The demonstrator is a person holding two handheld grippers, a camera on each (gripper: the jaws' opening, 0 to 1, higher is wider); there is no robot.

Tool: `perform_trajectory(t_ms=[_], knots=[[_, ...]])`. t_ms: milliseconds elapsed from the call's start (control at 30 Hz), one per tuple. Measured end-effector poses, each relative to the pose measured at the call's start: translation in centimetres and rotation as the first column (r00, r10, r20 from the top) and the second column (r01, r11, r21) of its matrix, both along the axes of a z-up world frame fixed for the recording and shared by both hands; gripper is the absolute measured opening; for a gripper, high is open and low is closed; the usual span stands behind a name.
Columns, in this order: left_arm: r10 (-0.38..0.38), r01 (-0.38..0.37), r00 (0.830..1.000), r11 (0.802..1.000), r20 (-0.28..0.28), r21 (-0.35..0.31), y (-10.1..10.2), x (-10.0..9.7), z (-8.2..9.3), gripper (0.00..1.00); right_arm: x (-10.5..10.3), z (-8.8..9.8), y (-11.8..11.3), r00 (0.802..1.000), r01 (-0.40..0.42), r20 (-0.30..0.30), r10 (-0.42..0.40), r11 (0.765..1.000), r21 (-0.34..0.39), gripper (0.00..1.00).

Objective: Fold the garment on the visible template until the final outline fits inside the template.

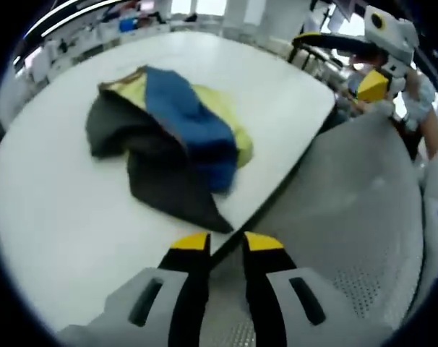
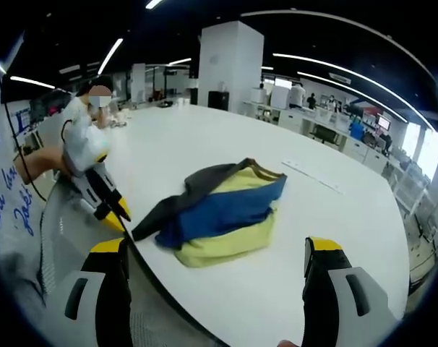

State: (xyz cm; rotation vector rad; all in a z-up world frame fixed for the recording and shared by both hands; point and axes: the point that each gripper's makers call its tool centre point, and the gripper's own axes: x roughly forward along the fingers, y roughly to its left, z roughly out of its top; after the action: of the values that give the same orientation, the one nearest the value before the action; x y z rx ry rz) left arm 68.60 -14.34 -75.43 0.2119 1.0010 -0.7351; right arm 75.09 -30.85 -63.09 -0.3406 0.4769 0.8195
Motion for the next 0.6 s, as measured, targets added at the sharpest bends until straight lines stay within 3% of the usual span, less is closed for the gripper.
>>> perform_trajectory(t_ms=[100,200,333,600], knots=[[0.011,-0.011,1.000,1.000,-0.014,0.003,0.1,0.1,-0.4,0.08,0.0,-0.1,-0.1,1.000,0.002,-0.001,-0.002,1.000,-0.001,1.00],[0.036,-0.037,0.999,0.998,-0.037,-0.042,-0.5,0.5,-0.5,0.08,0.1,-0.2,-0.2,1.000,0.003,-0.002,-0.003,1.000,-0.002,1.00],[0.029,-0.029,0.997,0.999,-0.077,-0.012,-0.6,0.2,-1.6,0.11,0.0,-0.4,-0.2,1.000,0.001,-0.006,-0.001,1.000,-0.008,1.00],[0.057,-0.059,0.995,0.998,-0.077,-0.028,-1.3,0.5,-2.2,0.10,-0.2,-1.0,-1.0,1.000,0.012,-0.021,-0.013,1.000,-0.020,1.00]])
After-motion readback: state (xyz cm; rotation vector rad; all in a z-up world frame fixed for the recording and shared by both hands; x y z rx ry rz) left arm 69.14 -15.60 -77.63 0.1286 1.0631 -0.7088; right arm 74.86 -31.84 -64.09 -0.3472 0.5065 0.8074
